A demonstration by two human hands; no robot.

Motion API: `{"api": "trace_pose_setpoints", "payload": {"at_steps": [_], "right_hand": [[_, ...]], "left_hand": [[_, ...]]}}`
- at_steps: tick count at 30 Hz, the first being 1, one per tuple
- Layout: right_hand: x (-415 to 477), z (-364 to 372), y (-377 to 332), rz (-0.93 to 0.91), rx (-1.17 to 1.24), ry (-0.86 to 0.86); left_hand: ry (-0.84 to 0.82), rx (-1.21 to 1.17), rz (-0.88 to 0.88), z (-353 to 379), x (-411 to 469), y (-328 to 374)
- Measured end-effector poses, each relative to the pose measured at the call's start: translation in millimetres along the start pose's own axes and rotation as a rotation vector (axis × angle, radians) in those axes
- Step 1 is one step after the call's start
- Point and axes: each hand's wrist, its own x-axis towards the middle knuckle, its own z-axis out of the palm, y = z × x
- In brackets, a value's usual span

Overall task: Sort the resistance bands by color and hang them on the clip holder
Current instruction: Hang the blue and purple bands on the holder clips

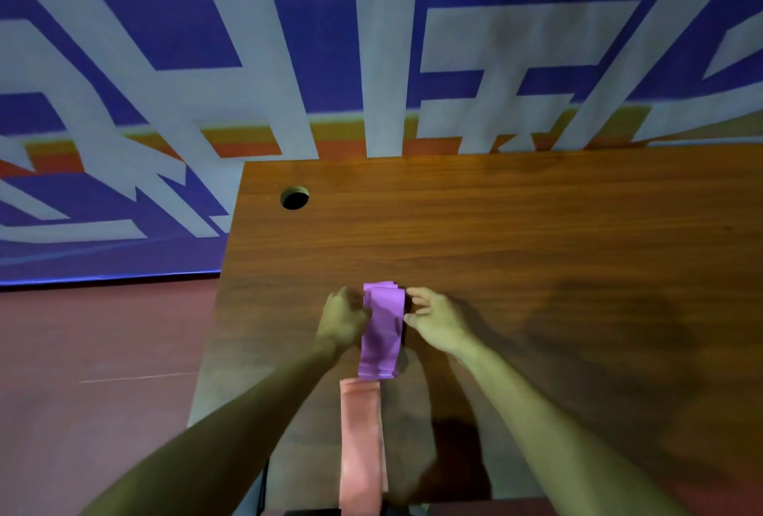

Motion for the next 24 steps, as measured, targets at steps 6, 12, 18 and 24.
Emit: {"api": "trace_pose_setpoints", "payload": {"at_steps": [6, 12, 18, 24], "right_hand": [[5.0, 8.5, 2.5, -0.013, 0.071, 0.018], [5.7, 11.7, 3.0, 0.066, 0.127, 0.092], [4.2, 17.4, 0.2, 0.082, 0.304, 0.079], [-11.0, 4.3, -4.5, -0.005, 0.38, 0.172]], "left_hand": [[0.035, -0.022, -0.026, 6.8, 4.9, 6.1], [0.022, -0.053, -0.089, 12.7, 8.0, 10.4], [0.044, -0.042, -0.146, 24.0, 16.2, 2.7], [0.054, 0.145, -0.019, -0.4, 2.2, 26.2]]}}
